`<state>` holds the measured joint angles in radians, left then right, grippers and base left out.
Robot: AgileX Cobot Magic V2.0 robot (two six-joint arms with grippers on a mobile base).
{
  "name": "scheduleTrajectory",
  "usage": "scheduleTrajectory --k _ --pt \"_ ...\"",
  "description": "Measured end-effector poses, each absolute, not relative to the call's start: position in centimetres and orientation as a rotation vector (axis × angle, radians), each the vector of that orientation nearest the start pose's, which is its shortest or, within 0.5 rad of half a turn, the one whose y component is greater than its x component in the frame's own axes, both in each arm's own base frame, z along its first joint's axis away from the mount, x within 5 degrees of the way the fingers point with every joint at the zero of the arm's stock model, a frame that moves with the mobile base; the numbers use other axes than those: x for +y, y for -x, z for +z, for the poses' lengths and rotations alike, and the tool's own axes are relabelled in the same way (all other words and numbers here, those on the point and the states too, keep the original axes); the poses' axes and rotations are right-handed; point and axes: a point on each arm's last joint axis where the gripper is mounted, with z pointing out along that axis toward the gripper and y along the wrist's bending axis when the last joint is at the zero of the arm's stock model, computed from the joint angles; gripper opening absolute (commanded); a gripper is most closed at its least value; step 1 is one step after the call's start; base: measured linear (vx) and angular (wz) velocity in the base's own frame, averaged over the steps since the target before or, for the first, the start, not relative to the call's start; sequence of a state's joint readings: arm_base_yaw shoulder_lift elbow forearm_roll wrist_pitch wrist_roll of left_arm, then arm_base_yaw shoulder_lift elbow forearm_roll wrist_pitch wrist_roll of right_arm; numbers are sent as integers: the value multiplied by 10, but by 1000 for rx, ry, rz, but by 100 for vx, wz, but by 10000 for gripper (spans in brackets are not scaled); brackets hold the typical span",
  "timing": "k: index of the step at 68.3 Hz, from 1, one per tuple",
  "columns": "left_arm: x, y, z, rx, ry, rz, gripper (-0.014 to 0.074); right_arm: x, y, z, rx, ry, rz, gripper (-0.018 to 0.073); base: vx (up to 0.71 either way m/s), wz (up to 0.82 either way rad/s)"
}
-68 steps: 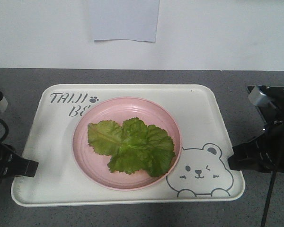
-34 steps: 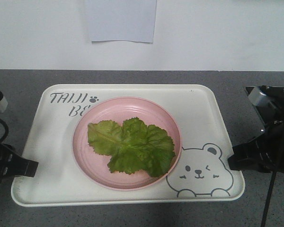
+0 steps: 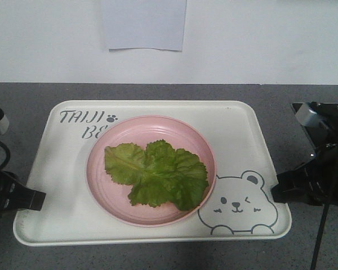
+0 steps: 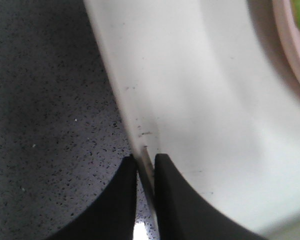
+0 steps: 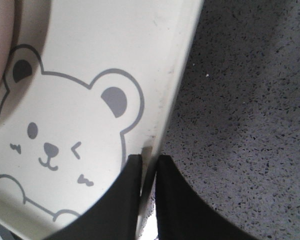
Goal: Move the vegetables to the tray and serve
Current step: 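Drive the base to the counter beside the stove holding the tray, then lower the tray onto the counter with both grippers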
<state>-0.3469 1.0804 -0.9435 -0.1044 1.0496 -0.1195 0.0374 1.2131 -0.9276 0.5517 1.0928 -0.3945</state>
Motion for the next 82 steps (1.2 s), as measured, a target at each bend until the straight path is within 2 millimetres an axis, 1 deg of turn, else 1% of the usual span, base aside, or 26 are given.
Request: scheduleTrajectory --k 49,58,69,82 --pt "-74 -182 320 2650 -261 -289 -6 50 -215 298 2672 318 636 -1 0 0" --pt "-75 -187 317 2658 -263 -275 -6 50 -218 297 2667 309 630 -1 0 0" --pt "-78 -200 304 2698 -271 -237 -6 50 -229 284 2708 287 641 -1 0 0" --pt "-83 -217 287 2745 -276 -210 -6 50 -245 262 2771 255 648 -1 0 0"
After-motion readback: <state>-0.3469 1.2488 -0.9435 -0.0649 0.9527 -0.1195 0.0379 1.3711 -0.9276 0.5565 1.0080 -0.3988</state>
